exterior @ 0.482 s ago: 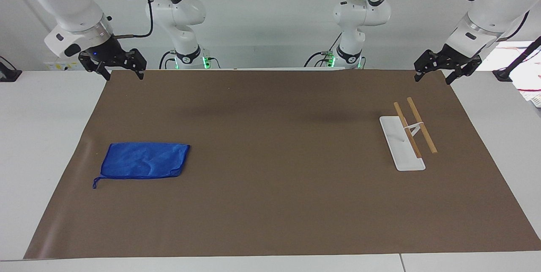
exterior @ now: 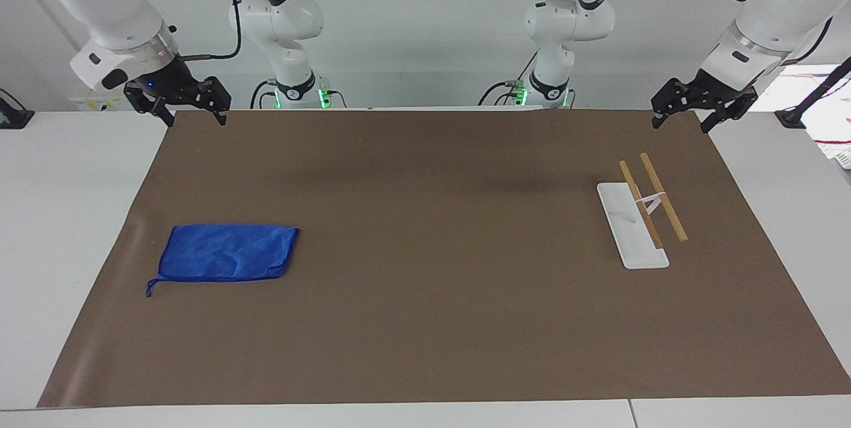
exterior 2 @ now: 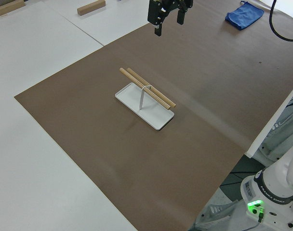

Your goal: Right arm passes towel to left arm to hang

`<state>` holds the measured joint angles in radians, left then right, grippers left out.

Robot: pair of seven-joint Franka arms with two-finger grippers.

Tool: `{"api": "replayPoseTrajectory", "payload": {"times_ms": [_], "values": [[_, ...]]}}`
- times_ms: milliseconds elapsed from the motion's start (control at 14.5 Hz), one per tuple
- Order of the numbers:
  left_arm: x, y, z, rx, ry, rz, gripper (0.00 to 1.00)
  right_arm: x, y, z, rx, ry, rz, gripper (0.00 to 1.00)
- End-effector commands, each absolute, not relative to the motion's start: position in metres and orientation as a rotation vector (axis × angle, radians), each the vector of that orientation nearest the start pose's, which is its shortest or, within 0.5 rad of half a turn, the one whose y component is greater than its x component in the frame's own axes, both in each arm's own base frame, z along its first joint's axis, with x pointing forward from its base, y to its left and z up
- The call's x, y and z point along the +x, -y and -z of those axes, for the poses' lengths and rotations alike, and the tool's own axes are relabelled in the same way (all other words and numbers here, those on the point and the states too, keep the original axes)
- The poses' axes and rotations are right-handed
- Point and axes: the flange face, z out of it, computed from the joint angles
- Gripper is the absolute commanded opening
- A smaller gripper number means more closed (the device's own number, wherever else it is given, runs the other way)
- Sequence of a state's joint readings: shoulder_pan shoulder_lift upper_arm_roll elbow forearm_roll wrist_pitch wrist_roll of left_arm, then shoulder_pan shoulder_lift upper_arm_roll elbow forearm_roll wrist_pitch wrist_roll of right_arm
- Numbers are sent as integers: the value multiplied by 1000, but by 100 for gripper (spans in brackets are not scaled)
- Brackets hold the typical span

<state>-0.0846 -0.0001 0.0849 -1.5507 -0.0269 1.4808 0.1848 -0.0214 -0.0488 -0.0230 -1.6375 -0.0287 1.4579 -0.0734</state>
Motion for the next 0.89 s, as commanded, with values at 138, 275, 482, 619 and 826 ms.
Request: {"api": "replayPoseTrajectory", "payload": {"times_ms": [138, 275, 482, 619, 826], "values": [[537, 1, -628, -3147, -274, -93, 100, 517, 33, -605, -3153, 16, -191, 100], [537, 1, -628, -3147, -274, -93, 100, 525, 26, -589, -3142, 13, -80, 100], [537, 1, -628, -3147, -274, -93, 100, 546, 31, -540, -3144, -80, -27, 100], [537, 1, -628, -3147, -274, -93, 100, 570, 33, -489, -3143, -85, -24, 100], [537, 1, -628, -3147, -274, -93, 100, 592, 35, -420, -3148, -2, 67, 100]]}}
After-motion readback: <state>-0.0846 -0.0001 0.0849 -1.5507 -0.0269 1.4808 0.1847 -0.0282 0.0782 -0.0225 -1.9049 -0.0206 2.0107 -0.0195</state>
